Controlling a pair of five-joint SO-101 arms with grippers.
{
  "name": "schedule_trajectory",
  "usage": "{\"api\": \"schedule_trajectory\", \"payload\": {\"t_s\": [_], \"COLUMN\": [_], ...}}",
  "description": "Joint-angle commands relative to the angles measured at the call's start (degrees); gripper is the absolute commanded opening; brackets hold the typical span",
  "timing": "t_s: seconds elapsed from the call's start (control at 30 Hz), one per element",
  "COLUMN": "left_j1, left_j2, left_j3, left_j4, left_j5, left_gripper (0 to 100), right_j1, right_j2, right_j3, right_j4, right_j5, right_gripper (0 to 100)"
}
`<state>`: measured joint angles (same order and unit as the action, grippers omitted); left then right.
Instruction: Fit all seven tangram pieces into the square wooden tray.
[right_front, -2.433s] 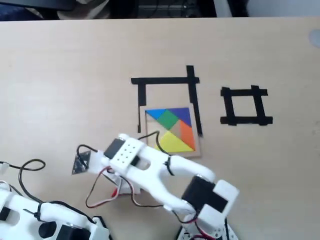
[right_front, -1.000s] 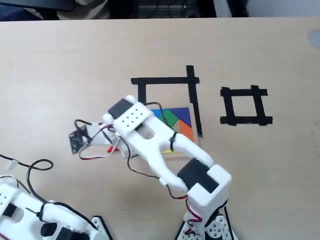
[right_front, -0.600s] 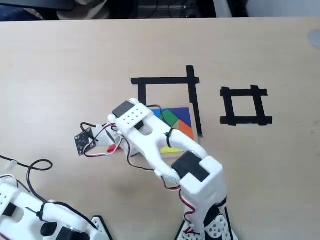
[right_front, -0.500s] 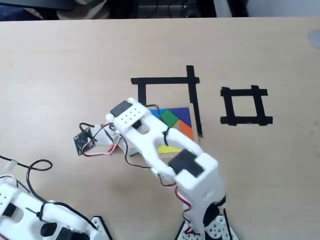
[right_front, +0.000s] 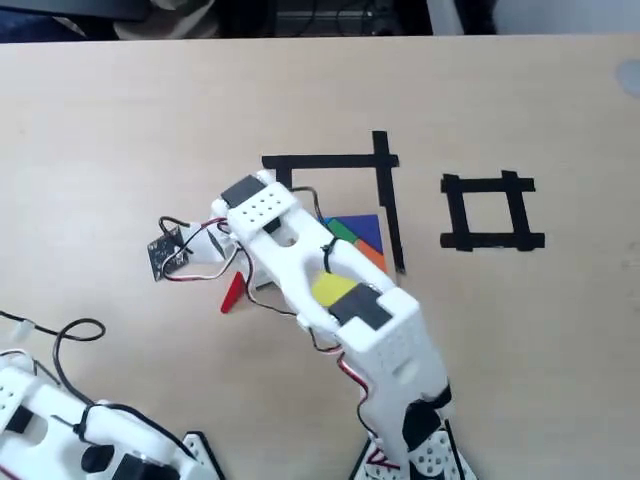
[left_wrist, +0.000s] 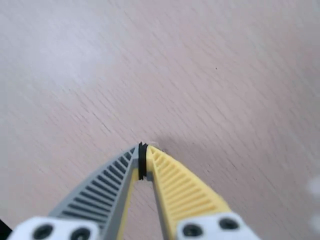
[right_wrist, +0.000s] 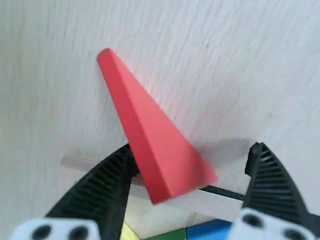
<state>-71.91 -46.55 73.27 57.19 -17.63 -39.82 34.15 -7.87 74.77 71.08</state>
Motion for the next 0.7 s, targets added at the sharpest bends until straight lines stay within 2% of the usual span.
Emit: {"api": "schedule_trajectory", "payload": {"t_s": [0.0, 0.23, 0.43, 0.67], "left_j1": [0.66, 0.75, 0.84, 0.84], "left_j2": [-0.97, -0.97, -0.97, -0.97], "left_j3": [-0.31, -0.31, -0.31, -0.31], "left_j4": [-0.79, -0.79, -0.79, -0.88], "left_j5": [0.62, 0.62, 0.62, 0.62], "left_gripper": [3, 3, 3, 3], "right_j1": [0.44, -0.88, -1.05, -1.23], "right_j2": [1.80, 3.30, 3.21, 3.21], "right_j3": [-4.97, -6.90, -6.64, -10.07], "right_j4": [-0.79, -0.35, -0.35, 4.48], "right_j5": [0.70, 0.62, 0.53, 0.62], "right_gripper": [33.2, 21.2, 22.7, 22.7]}}
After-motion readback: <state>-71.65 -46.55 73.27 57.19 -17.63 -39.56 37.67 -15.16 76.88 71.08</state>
